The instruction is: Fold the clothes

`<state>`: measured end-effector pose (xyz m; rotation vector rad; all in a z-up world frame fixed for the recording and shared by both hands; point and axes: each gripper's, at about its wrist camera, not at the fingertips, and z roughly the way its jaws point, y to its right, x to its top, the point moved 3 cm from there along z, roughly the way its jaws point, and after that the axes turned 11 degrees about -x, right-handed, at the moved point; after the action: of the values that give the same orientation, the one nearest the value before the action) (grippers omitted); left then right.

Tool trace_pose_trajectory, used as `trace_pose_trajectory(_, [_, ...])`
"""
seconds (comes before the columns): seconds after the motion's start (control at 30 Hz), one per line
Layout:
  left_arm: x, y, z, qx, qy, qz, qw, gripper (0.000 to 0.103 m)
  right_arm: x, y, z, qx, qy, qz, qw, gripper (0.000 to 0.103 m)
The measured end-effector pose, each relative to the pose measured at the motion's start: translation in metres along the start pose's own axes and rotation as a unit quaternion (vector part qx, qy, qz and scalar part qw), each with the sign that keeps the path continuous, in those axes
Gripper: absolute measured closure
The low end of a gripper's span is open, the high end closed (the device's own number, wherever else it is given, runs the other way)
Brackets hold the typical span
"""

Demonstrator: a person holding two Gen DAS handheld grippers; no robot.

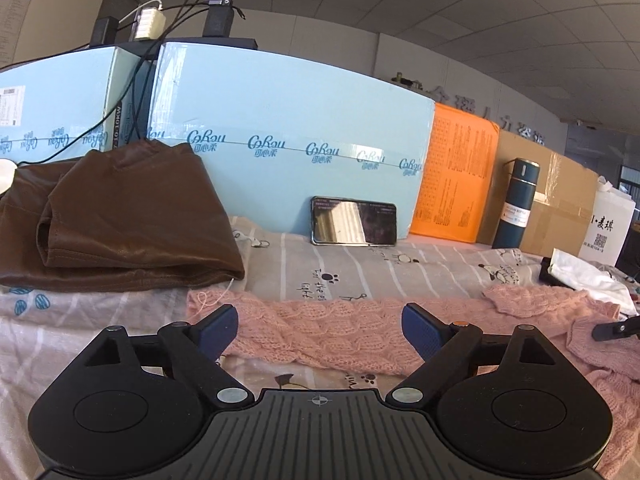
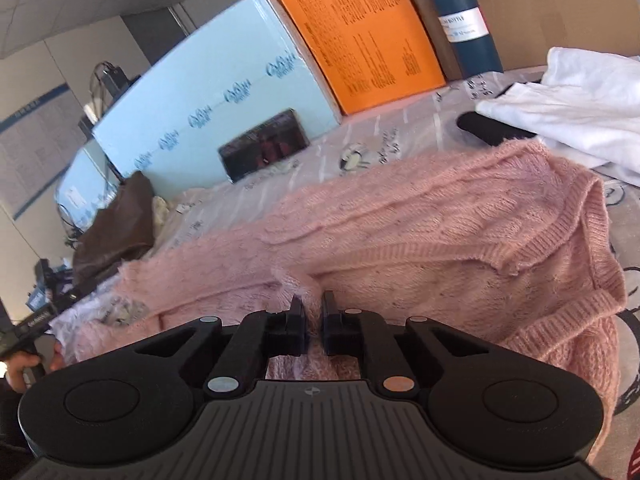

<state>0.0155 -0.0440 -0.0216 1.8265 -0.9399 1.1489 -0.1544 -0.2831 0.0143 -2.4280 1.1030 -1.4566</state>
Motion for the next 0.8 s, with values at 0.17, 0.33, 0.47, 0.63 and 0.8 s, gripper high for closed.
trace_pose_trajectory(0.17, [-0.001,0.003,0.001,-0.005,-0.005,0.007,1.0000,0.012,0.001,-0.015,-0.021,0.216,0.003,-0.019,0.976,0.096])
trace_pose_trajectory(0.33, [0.003,0.016,0.000,-0.017,0.004,0.018,0.9997,0.012,-0.002,-0.022,0.004,0.200,-0.068,-0.049,0.976,0.095])
trace_pose_trajectory(0.47, [0.010,0.045,0.001,-0.062,0.012,0.044,0.9971,0.012,-0.013,-0.036,0.018,0.087,-0.072,-0.135,0.984,0.073])
trace_pose_trajectory(0.63, [0.010,0.095,0.016,-0.140,-0.001,0.096,0.9855,0.010,-0.017,-0.041,0.002,0.075,0.002,-0.126,0.989,0.015])
trace_pose_trajectory(0.8, [-0.006,0.148,0.036,-0.202,-0.047,0.183,0.9608,0.010,-0.013,-0.028,-0.043,0.080,0.084,-0.086,0.990,0.012])
